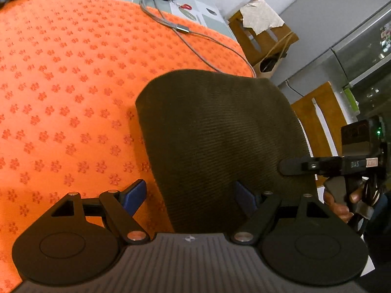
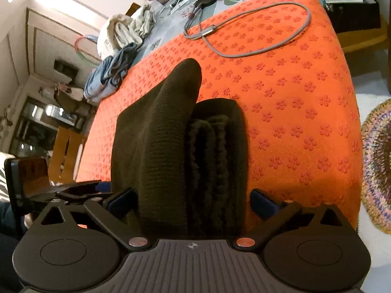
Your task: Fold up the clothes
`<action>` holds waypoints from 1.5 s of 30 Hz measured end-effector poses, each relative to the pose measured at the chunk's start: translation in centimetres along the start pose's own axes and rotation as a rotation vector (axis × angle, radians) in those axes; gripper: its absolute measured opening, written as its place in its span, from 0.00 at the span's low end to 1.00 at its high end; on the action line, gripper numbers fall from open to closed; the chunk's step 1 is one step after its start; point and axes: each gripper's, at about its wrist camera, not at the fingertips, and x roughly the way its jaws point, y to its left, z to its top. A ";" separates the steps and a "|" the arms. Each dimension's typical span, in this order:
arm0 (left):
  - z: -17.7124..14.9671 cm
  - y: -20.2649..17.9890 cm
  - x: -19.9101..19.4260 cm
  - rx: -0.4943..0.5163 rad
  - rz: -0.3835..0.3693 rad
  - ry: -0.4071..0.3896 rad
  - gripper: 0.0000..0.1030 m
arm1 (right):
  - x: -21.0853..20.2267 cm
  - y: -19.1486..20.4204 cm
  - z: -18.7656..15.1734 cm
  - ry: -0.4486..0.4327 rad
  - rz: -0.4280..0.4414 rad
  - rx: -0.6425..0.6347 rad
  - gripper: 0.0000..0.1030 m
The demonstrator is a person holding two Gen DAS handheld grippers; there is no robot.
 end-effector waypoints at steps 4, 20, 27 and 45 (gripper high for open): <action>-0.3 -0.3 0.7 0.005 -0.030 0.011 0.82 | -0.1 0.5 -0.1 0.004 -0.040 0.004 0.79; 1.8 -2.9 -2.0 0.046 -0.072 -0.103 0.41 | -1.7 4.2 -0.7 -0.101 -0.091 0.048 0.47; 7.2 -1.9 -7.3 0.057 -0.056 -0.180 0.41 | -2.5 9.8 2.1 -0.231 -0.047 0.062 0.47; 28.8 13.0 -11.2 0.088 0.096 -0.244 0.41 | 12.4 17.6 19.6 -0.366 0.059 0.152 0.47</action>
